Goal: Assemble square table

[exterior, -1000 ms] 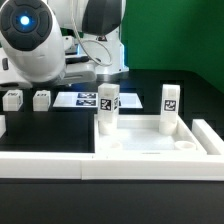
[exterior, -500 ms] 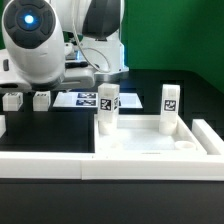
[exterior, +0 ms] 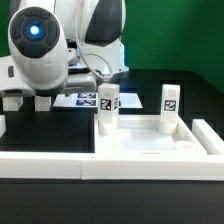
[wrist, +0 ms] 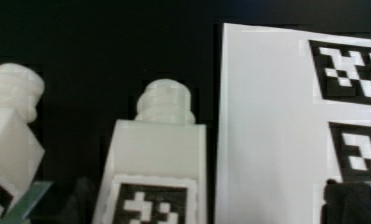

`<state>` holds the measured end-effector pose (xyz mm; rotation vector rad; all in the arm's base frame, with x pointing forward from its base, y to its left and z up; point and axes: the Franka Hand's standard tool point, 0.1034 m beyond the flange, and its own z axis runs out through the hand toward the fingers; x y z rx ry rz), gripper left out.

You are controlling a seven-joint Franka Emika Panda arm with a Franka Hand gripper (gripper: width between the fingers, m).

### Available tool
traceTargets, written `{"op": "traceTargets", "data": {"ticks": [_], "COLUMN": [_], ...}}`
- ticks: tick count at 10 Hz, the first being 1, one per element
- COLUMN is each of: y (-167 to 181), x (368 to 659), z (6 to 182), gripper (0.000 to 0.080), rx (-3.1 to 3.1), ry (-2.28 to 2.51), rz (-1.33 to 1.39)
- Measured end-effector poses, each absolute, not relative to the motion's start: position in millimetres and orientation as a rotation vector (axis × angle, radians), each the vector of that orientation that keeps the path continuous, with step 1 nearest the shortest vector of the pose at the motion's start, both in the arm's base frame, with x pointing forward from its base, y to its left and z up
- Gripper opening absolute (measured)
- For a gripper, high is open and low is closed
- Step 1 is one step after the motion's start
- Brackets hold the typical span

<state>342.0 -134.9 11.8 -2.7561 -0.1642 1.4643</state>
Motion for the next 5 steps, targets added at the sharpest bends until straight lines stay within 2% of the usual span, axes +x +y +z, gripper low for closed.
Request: {"op": "traceTargets", "data": {"ticks": [2,3,4,5], "y": [-133.0,-132.6,-132.1,-131.7], "x": [343.3,343.4,343.5,343.7], "z": [12.0,11.9,11.9,11.9], "gripper": [0.0649,0.0546,0.0411,0.0411], "rx": [-2.757,-2.757,-2.757,-2.757], "ry": [-0.177,-0.180,-0.183,-0.186], "rz": [1.463,1.464,1.464,1.464]}}
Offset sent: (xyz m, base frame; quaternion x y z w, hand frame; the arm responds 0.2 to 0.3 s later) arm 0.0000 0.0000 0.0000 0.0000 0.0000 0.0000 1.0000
